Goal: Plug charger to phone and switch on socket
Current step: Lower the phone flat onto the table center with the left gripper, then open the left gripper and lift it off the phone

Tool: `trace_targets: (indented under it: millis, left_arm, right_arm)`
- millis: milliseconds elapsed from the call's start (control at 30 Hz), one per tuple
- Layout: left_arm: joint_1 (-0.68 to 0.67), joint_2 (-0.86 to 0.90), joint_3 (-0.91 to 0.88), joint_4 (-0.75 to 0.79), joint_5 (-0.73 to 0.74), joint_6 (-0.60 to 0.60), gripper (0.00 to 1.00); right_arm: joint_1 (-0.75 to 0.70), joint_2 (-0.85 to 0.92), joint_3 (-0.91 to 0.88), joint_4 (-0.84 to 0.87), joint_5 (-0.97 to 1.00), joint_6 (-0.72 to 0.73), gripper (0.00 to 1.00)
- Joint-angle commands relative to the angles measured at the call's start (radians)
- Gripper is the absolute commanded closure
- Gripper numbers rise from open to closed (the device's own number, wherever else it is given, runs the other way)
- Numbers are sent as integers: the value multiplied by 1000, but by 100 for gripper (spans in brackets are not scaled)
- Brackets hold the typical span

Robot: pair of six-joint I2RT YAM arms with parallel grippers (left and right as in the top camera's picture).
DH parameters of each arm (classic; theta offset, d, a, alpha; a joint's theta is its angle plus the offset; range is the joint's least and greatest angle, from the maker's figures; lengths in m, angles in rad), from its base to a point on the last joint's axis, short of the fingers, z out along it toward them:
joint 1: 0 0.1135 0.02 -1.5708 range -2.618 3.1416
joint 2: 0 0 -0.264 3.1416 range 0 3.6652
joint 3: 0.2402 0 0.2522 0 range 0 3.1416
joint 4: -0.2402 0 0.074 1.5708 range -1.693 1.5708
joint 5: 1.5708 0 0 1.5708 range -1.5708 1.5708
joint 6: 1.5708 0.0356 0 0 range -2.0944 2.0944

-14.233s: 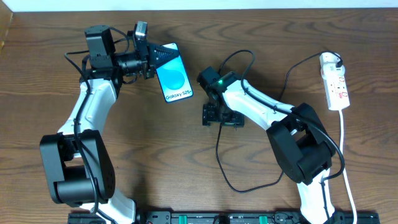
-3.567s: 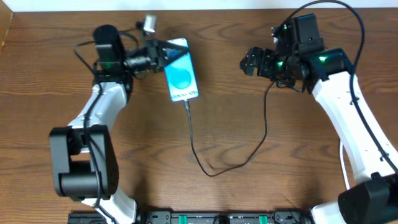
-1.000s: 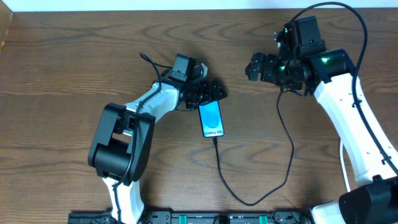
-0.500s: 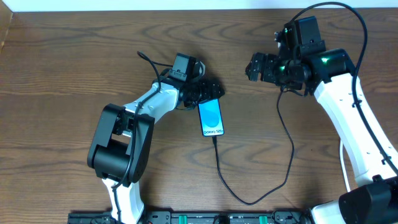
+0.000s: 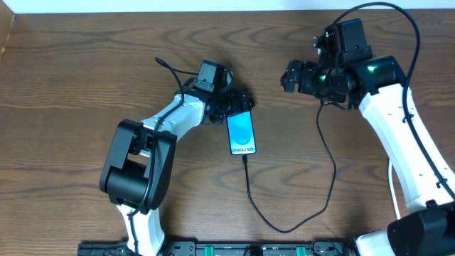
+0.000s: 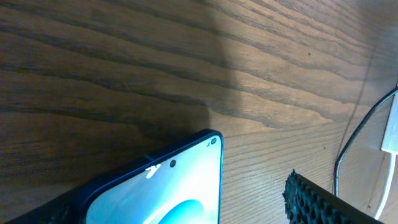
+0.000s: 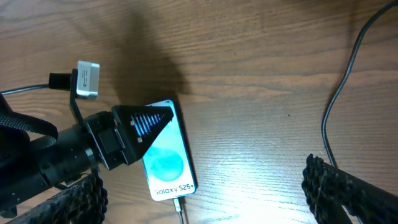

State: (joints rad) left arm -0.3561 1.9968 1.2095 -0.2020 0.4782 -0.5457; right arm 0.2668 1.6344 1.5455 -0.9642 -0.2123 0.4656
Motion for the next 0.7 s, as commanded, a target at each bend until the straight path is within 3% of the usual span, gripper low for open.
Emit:
trace_targets:
  millis: [0, 400, 667]
  left_arm:
    - [11, 76, -50, -39, -193, 11, 12]
    - [14, 54, -48, -42, -264, 53, 8]
    - [34, -176, -18, -172, -423, 174, 8]
  right_arm:
    - [2, -13, 10, 0, 5, -11, 1]
    - [2, -13, 10, -11, 5, -11, 1]
    - [2, -13, 9, -23, 28, -11, 1]
